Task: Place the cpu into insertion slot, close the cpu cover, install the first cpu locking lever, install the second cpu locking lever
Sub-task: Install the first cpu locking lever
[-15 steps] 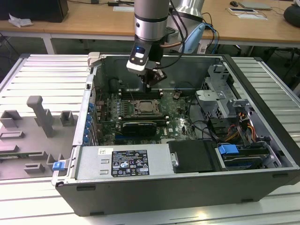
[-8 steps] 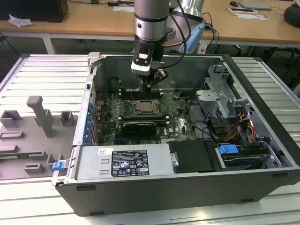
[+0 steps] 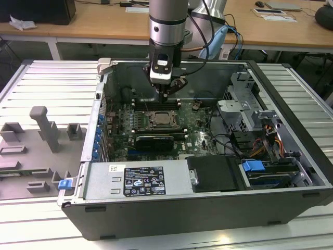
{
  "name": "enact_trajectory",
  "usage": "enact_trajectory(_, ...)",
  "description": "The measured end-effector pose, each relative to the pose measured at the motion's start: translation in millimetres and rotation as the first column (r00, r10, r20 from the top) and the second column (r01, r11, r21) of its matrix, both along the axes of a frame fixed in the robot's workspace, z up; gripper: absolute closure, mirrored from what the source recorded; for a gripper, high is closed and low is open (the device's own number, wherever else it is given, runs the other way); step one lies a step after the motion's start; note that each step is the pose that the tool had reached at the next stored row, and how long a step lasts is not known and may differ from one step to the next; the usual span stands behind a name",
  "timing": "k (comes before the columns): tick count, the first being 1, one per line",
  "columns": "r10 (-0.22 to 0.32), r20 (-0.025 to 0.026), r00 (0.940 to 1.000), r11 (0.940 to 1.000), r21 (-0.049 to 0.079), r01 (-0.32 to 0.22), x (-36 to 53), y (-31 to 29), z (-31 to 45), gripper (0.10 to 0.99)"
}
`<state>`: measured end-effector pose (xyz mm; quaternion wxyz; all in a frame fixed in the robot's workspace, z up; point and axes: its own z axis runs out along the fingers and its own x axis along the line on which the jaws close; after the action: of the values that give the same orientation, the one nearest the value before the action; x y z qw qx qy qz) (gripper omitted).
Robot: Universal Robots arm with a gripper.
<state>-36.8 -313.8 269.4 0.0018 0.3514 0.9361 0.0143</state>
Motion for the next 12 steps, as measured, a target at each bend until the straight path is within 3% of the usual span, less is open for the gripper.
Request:
enact_trajectory(5, 0.056, 0.0000, 0.9984, 0.9984, 0.000, -0.056, 0.0, 0.0, 0.0, 0.980)
enact_trajectory(7, 0.097, 0.0000, 0.9953, 0.9953, 0.000, -0.097, 0.0, 0.0, 0.0, 0.980)
enact_trajectory(10, 0.188, -0.0001, 0.9821, 0.9821, 0.000, -0.188, 0.0, 0.0, 0.0, 0.980)
enact_trajectory(12, 0.244, -0.0001, 0.9698, 0.9698, 0.000, -0.244, 0.0, 0.0, 0.0, 0.980)
